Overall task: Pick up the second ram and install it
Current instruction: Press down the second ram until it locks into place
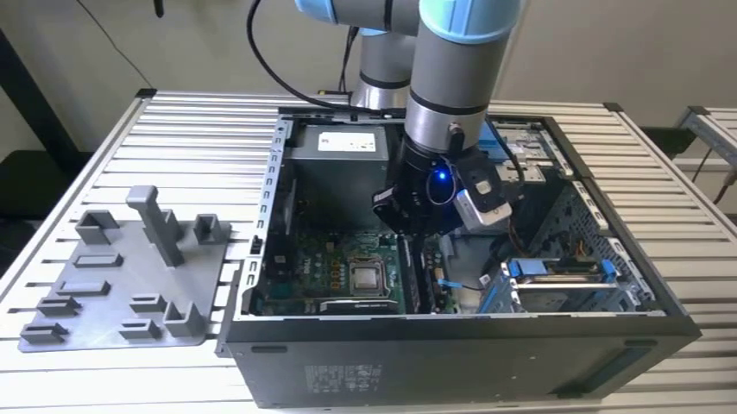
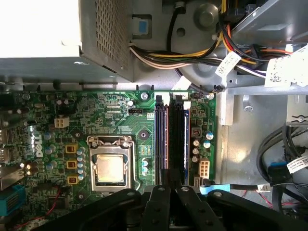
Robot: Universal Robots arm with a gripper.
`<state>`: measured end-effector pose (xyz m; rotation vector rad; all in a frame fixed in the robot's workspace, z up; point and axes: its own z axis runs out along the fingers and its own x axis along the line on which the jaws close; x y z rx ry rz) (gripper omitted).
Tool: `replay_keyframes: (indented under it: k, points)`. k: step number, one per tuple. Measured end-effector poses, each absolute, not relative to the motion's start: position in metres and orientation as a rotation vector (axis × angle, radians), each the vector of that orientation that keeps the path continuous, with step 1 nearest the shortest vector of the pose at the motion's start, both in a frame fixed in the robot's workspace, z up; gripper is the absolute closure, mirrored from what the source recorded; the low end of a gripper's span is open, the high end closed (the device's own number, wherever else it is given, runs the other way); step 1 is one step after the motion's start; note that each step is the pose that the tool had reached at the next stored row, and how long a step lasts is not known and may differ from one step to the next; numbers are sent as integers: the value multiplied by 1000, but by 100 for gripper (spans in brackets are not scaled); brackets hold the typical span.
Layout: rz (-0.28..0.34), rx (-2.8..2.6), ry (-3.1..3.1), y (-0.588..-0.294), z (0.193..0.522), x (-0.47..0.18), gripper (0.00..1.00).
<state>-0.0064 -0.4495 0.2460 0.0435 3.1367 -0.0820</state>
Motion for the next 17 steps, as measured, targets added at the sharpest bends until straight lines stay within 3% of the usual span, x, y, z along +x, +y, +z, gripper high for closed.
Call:
replay_keyframes:
  k: [11,17]
  points:
    - [-82,44,3137,-450,246,-6,89]
    - [-50,44,3138,-457,246,-6,89]
